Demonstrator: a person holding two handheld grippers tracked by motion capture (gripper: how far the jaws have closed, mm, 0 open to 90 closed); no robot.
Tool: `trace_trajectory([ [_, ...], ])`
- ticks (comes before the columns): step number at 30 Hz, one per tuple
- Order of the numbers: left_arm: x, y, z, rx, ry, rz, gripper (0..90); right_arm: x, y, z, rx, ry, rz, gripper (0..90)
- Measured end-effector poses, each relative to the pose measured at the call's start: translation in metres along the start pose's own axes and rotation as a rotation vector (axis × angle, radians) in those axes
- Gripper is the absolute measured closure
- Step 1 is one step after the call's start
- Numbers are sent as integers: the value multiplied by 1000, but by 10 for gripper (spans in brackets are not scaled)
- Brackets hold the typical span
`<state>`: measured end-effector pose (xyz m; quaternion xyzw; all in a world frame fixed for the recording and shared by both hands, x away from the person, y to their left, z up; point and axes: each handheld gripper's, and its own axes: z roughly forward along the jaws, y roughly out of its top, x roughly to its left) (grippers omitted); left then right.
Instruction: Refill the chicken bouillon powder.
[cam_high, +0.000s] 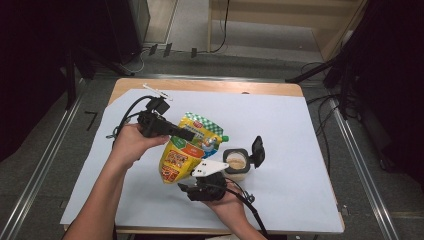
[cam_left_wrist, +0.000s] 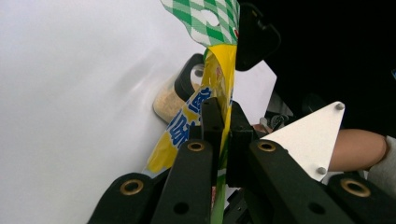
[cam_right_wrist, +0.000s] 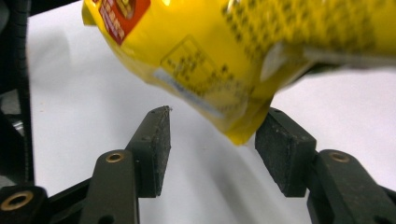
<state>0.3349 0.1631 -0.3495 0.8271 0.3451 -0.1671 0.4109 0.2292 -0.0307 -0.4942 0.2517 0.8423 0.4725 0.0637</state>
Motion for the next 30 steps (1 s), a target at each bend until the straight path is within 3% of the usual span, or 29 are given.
trace_trajectory([
  [12,3,-1,-28,-100,22,13,900,-1,5,-7,-23,5,15,467],
  [18,16,-3,-37,-153,73,6,900,0,6,-10,-29,13,13,467],
  [26,38,4,-37,-163,141,-29,900,4,7,-16,-44,24,24,471],
  [30,47,8,-33,-185,180,-25,899,4,6,-17,-37,18,30,471],
])
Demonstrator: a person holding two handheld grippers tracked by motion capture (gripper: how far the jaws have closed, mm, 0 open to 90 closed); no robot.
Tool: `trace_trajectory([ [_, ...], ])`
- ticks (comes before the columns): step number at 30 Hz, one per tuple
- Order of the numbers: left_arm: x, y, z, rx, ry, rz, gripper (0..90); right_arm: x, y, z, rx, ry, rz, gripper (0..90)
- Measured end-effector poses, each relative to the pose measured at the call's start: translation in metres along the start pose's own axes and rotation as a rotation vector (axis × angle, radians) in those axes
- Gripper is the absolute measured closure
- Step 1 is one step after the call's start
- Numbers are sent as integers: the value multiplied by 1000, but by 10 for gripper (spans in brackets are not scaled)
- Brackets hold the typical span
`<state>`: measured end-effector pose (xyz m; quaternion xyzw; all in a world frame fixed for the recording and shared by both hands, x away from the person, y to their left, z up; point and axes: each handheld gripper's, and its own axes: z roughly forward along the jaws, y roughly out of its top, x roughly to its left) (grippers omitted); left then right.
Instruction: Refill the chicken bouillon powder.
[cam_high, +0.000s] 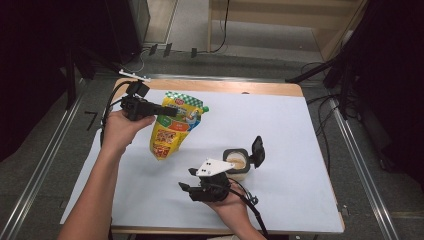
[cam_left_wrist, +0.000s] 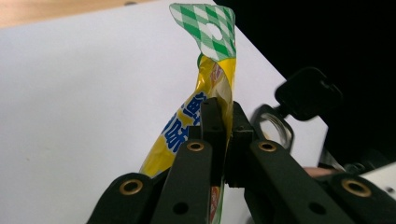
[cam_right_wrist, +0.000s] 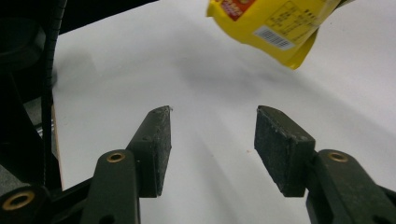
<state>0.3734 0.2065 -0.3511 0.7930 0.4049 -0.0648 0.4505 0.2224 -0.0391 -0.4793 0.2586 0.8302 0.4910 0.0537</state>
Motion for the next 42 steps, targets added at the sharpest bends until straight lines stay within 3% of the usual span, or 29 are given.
trace_trajectory([
  [6,15,1,10,-21,36,-9,899,-1,-1,-1,-2,-8,2,471],
  [14,27,-4,5,-44,13,-45,895,-4,-1,-4,-9,-15,10,472],
  [23,27,-10,-1,-24,9,-29,874,-4,1,-5,-10,-13,3,472],
  [26,26,-12,0,-3,33,-21,850,-3,1,-4,-9,-10,0,472],
  [30,26,-13,0,3,35,-10,841,-3,2,-3,-9,-8,-8,472],
  [37,25,-15,-5,-16,30,-7,826,-2,2,-1,-5,-1,-11,472],
  [42,26,-15,-8,-31,12,-18,757,-2,3,-2,-10,6,-4,473],
])
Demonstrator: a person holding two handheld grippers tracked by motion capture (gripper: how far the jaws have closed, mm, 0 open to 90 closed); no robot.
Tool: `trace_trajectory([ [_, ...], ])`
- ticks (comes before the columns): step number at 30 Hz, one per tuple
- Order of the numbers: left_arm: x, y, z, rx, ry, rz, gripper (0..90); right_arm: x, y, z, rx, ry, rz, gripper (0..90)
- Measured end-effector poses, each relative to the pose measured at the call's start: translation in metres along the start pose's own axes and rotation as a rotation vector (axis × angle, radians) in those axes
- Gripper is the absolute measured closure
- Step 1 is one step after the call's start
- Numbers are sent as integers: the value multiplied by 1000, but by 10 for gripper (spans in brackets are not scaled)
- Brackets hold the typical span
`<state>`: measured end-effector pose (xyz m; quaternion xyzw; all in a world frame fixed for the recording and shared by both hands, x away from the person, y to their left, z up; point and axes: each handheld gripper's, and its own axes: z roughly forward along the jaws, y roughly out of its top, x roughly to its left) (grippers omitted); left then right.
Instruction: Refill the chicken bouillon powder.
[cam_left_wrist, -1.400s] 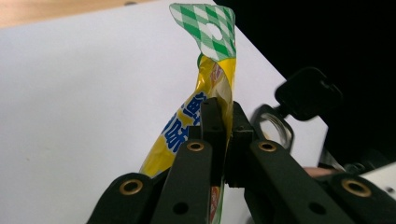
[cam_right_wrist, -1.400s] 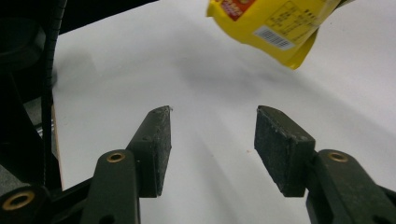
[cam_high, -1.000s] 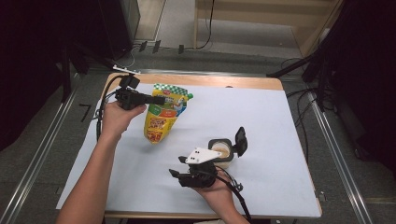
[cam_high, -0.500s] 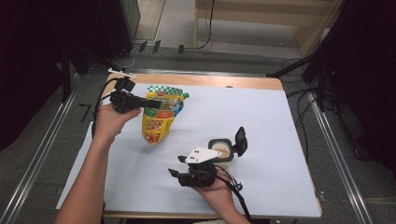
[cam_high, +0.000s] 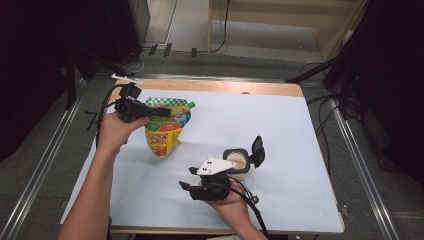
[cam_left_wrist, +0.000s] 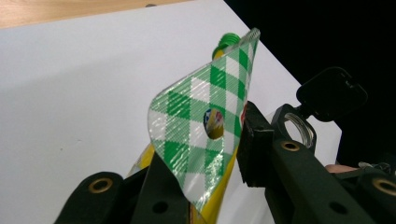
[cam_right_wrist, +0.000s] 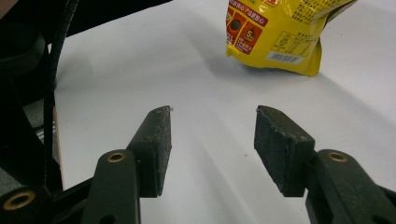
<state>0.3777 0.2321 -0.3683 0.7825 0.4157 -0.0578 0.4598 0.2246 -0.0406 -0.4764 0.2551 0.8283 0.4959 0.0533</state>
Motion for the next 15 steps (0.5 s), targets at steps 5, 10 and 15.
trace_trajectory([
  [5,0,0,-3,-4,1,2,733,0,0,0,2,-1,-1,473],
  [10,-4,-1,-9,1,25,26,696,0,0,0,-1,-3,-2,474],
  [15,-8,-1,-12,2,16,24,670,0,0,-1,0,-5,-2,474],
])
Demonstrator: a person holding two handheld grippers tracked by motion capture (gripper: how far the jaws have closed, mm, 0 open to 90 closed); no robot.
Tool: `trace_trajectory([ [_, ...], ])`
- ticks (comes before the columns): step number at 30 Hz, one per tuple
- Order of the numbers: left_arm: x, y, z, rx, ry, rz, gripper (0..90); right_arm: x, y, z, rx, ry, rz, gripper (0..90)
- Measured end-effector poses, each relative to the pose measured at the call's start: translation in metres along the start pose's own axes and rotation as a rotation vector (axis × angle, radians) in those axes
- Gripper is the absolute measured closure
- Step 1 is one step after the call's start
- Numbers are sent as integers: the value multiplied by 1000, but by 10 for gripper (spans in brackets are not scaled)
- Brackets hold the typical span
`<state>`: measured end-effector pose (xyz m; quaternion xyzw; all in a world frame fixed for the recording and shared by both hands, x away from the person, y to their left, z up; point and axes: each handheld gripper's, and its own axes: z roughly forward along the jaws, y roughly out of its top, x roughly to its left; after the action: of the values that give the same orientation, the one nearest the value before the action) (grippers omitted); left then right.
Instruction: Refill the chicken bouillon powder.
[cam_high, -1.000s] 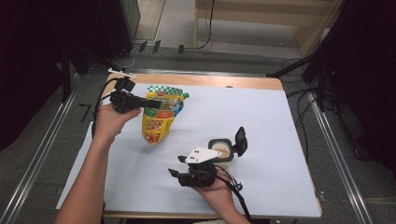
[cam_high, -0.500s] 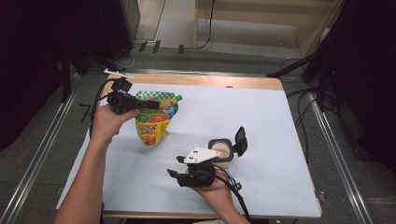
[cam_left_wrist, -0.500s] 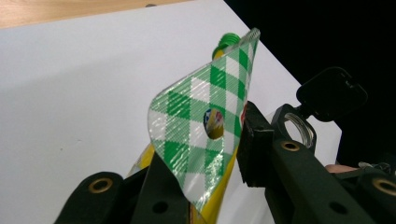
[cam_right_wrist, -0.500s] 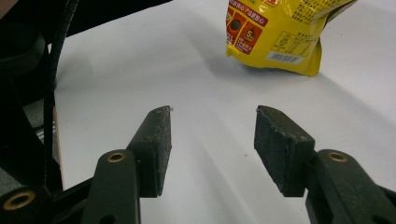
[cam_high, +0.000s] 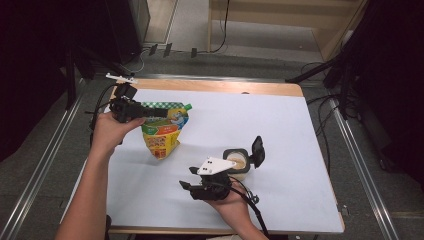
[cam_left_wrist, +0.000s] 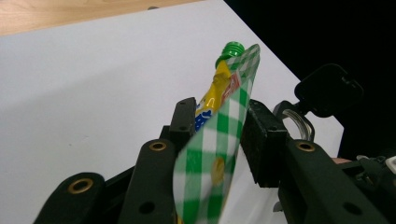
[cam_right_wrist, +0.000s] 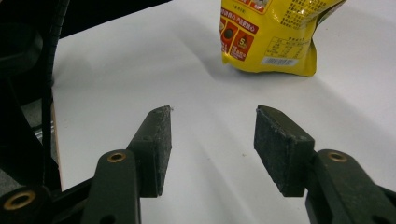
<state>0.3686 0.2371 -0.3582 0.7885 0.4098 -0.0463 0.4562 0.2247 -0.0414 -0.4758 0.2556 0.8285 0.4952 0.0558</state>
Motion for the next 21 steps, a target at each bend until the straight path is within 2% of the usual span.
trace_trajectory([
  [5,-8,0,-3,-6,-16,18,651,0,0,-1,-3,-3,-6,474],
  [15,-18,0,-6,13,-6,34,638,0,1,-2,-5,-3,-6,476],
  [21,-17,0,-13,-8,-5,0,621,0,2,-3,-3,1,-6,483],
])
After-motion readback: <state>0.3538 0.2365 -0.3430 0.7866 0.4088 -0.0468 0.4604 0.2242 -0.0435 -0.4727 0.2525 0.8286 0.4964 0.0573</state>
